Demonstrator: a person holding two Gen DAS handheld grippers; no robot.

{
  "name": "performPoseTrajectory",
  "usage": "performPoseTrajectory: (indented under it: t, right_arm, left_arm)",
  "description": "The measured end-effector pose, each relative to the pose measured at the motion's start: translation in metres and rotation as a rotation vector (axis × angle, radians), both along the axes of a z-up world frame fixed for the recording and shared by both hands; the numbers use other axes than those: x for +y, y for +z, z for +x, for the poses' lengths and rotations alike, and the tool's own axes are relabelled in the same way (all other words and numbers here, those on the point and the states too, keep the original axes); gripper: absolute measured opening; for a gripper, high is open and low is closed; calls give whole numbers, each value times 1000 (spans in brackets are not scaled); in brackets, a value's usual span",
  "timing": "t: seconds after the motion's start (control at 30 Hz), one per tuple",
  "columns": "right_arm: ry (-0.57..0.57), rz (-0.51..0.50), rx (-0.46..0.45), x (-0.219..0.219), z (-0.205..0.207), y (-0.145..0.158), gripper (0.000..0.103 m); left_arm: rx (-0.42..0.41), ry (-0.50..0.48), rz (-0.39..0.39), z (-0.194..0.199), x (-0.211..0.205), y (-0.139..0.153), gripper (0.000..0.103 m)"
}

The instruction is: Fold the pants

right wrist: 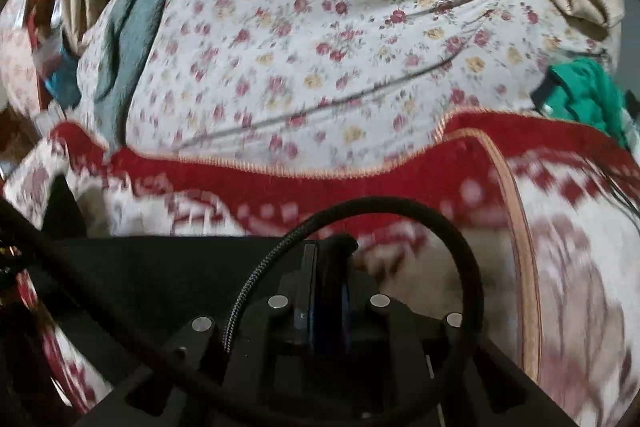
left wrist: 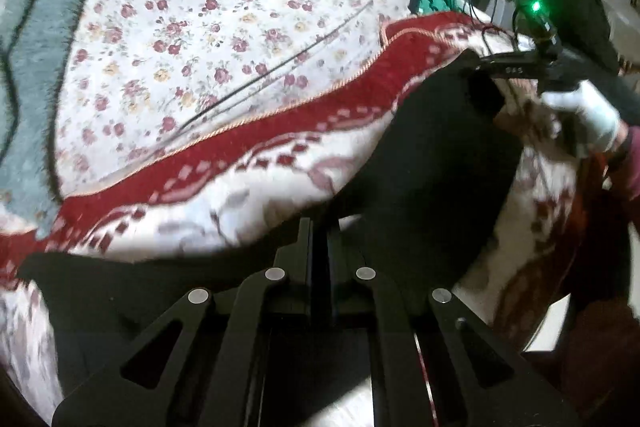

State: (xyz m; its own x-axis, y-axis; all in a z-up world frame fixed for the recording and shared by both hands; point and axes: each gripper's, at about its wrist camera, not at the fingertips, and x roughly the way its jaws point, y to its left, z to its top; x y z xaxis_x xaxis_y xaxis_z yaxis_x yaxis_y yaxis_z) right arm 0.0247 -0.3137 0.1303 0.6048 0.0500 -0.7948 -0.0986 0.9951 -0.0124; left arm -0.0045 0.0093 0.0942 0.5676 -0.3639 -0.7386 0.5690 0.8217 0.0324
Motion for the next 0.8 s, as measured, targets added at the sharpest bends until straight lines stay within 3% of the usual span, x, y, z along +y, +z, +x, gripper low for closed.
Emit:
performPoseTrajectory:
  t: [0.13,0.27,0.4,0.47,0.67,0.8]
  right_arm:
    - [7,33,36,10,-49,-13,9]
    - [-19,58,147,9,-79,-40,9]
    - [-88,181,215,-4,-112,-53,17]
    - [-96,220,189,-9,-126,-46,19]
    - [-122,310,77,-24,-140,-3,45]
    - [-126,272,53,-26,-135,11,46]
  left_arm:
    - [25,67,-11,-33,2,-29,5]
    - [71,133,-37,-46,9,-56,5]
    - [56,147,-25,-55,10,-67,5]
    - [41,140,-10,-57,7,-68,5]
    - [21,125,4,-61,9,-69,5]
    - [17,112,16,-68,11,-61,5]
